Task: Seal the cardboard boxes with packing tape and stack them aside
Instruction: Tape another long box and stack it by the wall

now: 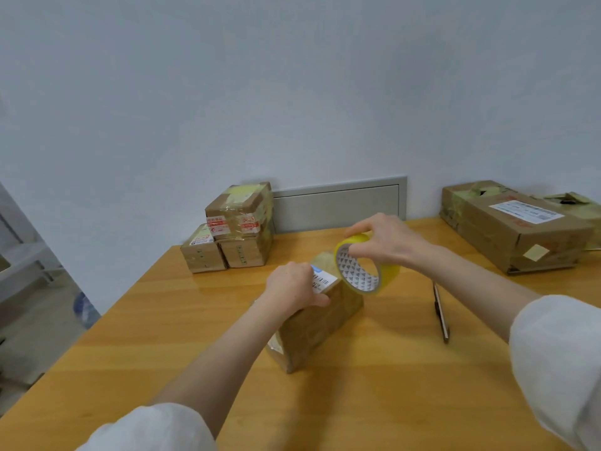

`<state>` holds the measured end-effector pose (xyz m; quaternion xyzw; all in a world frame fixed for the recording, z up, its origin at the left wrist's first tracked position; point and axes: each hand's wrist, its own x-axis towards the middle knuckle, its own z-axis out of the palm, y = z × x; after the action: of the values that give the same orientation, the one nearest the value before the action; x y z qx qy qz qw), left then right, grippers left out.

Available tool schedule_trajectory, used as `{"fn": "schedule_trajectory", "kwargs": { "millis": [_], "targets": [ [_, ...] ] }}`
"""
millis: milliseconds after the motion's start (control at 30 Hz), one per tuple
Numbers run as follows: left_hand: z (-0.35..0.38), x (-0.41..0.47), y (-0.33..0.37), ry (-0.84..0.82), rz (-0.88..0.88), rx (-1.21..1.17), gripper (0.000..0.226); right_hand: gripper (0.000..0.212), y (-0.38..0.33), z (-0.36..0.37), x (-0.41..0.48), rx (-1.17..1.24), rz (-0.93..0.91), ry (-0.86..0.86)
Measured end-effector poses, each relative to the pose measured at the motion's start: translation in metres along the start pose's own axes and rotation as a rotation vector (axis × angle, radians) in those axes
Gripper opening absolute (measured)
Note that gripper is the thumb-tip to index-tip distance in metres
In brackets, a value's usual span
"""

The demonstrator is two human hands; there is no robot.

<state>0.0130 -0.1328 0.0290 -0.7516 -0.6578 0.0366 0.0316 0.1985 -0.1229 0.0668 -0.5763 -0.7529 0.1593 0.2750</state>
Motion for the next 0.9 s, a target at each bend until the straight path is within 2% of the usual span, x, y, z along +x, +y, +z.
{"fn": "schedule_trajectory", "kwargs": {
  "millis": [133, 267, 467, 600, 700, 800, 900],
  "targets": [
    [-0.001, 0.001, -0.001, 0.007, 0.003, -0.001, 0.060, 0.041, 0.006, 0.007, -0.014, -0.018, -0.025, 0.012],
    [-0.002, 0.000, -0.002, -0.001, 0.012, -0.005, 0.062, 0.040, 0.024, 0.006, -0.027, 0.017, 0.009, -0.088],
    [-0.002, -0.002, -0.001, -0.011, 0.017, -0.007, 0.063, 0.045, 0.028, 0.030, -0.045, -0.029, 0.038, -0.004],
    [-0.003, -0.004, -0.001, -0.015, 0.026, -0.002, 0.062, 0.043, 0.034, 0.043, -0.054, -0.108, 0.030, -0.012],
    [-0.003, -0.007, -0.005, -0.068, 0.013, -0.051, 0.075, 0.044, 0.037, 0.054, -0.056, -0.063, 0.060, -0.028],
    [-0.007, -0.006, -0.007, -0.050, 0.118, -0.062, 0.107, 0.045, 0.040, 0.060, -0.052, -0.038, 0.057, -0.018],
    [-0.009, 0.002, 0.005, 0.016, 0.284, -0.040, 0.105, 0.046, 0.041, 0.061, -0.051, -0.056, 0.047, -0.015]
  ]
}}
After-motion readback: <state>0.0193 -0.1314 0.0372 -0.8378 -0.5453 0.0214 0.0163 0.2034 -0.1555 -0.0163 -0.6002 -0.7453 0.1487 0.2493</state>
